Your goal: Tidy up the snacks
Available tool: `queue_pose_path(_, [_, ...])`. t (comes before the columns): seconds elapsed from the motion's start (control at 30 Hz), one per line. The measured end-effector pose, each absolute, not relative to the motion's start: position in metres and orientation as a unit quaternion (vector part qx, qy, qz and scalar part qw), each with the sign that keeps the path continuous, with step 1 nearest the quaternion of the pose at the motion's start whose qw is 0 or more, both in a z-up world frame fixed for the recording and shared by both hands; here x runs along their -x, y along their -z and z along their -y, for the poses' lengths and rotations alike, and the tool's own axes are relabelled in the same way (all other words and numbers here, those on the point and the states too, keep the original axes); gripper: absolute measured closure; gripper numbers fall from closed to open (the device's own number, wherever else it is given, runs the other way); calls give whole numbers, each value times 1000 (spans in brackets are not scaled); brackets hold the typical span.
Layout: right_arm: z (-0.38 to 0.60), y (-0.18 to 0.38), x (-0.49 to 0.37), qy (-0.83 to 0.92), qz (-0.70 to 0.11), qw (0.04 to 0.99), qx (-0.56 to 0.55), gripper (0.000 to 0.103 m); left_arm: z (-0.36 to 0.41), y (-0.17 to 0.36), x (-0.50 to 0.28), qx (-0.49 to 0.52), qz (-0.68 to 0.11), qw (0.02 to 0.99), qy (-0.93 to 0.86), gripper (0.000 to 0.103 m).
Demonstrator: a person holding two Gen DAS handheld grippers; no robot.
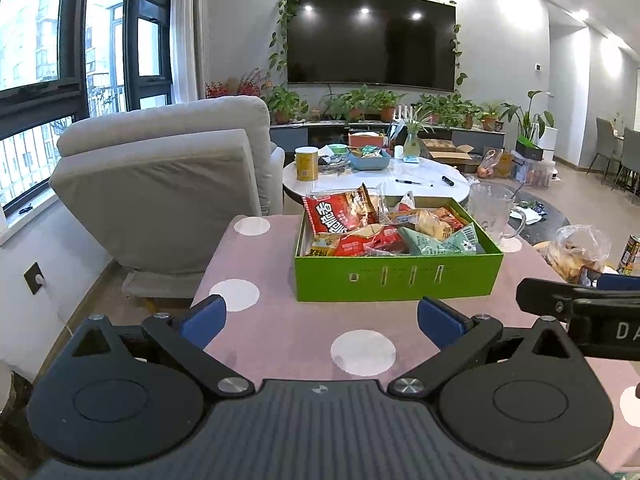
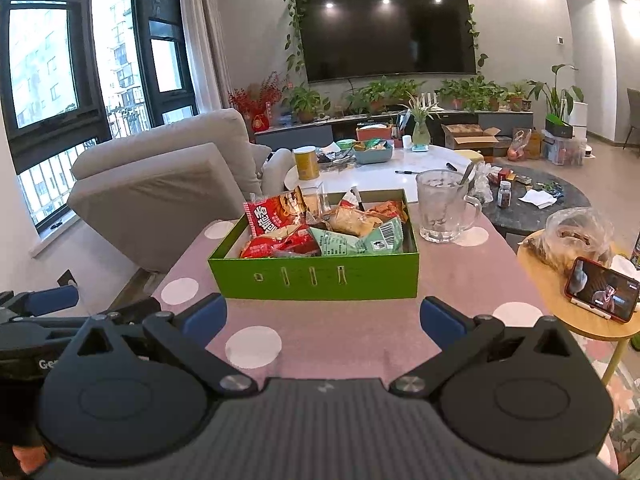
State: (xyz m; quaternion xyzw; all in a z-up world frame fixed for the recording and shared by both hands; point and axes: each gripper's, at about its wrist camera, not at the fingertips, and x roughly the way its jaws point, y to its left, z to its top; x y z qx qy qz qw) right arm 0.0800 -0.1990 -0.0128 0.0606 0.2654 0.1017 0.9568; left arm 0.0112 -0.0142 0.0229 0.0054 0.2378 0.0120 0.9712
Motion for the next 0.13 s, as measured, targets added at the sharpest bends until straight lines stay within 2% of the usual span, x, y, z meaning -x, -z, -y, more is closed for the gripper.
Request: queue_pose_path(0.13, [199, 12, -80, -103, -264, 957, -60, 38, 14, -23, -11, -6, -238, 971, -12, 1])
